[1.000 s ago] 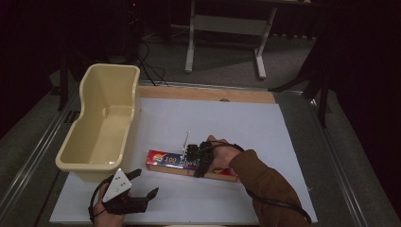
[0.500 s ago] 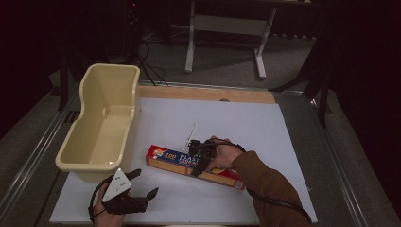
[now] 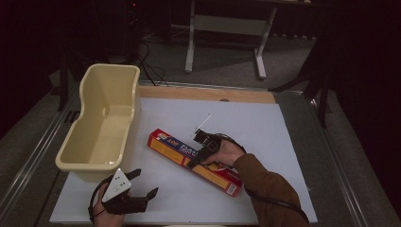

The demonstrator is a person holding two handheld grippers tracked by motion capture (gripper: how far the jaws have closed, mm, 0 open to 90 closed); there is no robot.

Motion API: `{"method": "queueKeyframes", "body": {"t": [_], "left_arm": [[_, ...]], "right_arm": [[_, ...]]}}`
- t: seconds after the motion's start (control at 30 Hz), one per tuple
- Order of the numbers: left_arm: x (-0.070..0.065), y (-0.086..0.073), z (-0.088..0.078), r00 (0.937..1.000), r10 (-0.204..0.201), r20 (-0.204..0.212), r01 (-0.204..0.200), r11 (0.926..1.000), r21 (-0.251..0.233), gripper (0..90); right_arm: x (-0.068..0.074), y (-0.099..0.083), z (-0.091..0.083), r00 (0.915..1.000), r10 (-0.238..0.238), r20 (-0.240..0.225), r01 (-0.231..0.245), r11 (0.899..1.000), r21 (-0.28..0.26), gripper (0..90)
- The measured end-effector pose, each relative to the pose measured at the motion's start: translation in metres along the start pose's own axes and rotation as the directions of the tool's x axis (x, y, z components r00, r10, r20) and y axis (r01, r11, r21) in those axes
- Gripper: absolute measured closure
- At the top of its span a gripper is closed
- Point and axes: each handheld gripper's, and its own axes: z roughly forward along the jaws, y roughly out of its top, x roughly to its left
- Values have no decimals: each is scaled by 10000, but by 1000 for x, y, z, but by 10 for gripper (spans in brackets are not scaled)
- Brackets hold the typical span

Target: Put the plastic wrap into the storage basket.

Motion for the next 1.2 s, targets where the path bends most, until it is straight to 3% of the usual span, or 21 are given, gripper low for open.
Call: {"method": "queueKeyframes", "body": {"t": [0.2, 0.3, 0.47, 0.77, 1.1, 1.2], "left_arm": [[0, 0, 0, 10000, 1, 1, -1, 10000, 3, 157], [0, 0, 0, 10000, 5, -2, -5, 10000, -23, 157], [0, 0, -1, 10000, 2, -6, -2, 10000, -24, 157], [0, 0, -1, 10000, 8, -10, -8, 10000, -29, 157], [0, 0, -2, 10000, -33, -14, 33, 10000, -76, 157], [0, 0, -2, 10000, -27, -16, 26, 10000, -76, 157]], "right_arm": [[-5, 0, -3, 9970, 665, -391, -689, 9957, -621, 396], [-7, 2, -4, 9925, 1144, -423, -1183, 9874, -1051, 395], [-8, 3, -6, 9881, 1427, -575, -1498, 9776, -1475, 395], [-7, 9, -7, 9605, 2419, -1376, -2702, 9293, -2519, 396], [-4, 17, -10, 9319, 2982, -2065, -3534, 8746, -3320, 396], [-4, 19, -10, 9166, 3155, -2456, -3874, 8527, -3505, 396]]}}
